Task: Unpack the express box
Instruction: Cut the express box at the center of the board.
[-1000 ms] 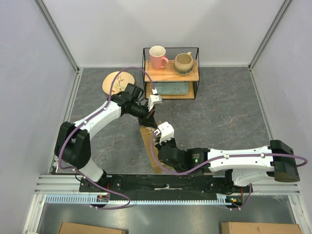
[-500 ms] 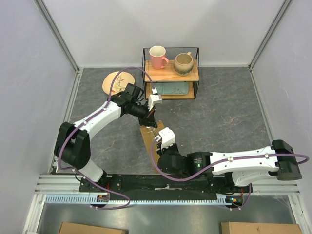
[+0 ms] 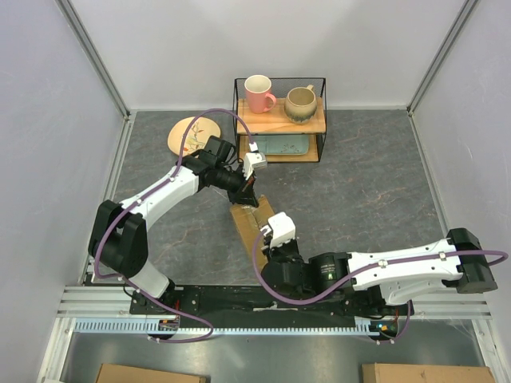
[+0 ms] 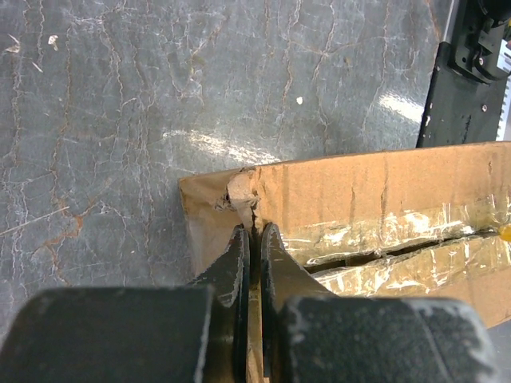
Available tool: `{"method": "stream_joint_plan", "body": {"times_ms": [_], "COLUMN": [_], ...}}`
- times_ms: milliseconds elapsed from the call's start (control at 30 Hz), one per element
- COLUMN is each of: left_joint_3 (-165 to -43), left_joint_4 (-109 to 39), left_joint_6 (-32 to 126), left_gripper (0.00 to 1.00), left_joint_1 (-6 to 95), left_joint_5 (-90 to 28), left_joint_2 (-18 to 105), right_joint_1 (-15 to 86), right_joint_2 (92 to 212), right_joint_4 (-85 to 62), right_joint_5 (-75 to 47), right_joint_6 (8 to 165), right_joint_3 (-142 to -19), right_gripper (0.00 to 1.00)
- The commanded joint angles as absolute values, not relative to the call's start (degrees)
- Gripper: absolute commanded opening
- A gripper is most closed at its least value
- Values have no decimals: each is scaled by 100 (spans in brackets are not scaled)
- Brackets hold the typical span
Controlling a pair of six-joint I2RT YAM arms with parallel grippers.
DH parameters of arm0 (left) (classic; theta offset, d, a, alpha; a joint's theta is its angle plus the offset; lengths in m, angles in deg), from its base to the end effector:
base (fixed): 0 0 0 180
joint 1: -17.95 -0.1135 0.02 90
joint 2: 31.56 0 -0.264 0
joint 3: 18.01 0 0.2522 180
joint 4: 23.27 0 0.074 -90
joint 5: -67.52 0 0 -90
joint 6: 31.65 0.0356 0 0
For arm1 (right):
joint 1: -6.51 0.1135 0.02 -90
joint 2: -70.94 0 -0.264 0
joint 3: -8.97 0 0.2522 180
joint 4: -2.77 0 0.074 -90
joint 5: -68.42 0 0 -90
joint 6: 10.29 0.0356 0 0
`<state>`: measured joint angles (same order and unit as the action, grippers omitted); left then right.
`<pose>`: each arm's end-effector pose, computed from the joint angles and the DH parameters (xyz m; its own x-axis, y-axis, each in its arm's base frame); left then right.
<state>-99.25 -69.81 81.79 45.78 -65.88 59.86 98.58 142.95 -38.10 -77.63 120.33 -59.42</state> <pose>0.2800 -0.1755 0.2494 -0.4107 0.5437 -0.7319 0.9112 0.2728 -0.3087 0.0202 0.2580 0.2829 -0.3581 -0.1597 -0.9199 -0.4563 0.8895 0.0232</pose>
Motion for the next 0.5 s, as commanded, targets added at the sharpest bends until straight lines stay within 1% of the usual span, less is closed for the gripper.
{"method": "stream_joint_plan", "body": {"times_ms": [0, 467], "left_joint_3": [-9734, -9575], "left_joint_4": [-6094, -5945], "left_joint_6": [8753, 8893], "left_gripper": [2, 2], "left_joint_1": [4308, 4308], "left_joint_5": [-3927, -3760], "left_joint_2": [6336, 6266], "right_joint_1": [10336, 10776], "right_joint_2": [13897, 13677], "right_joint_4": [-4333, -4535], "right_joint_5": [-7159, -7396], "right_joint_6": [12532, 13059], "right_joint_3": [-6025, -5744], "right_gripper": [0, 0]}}
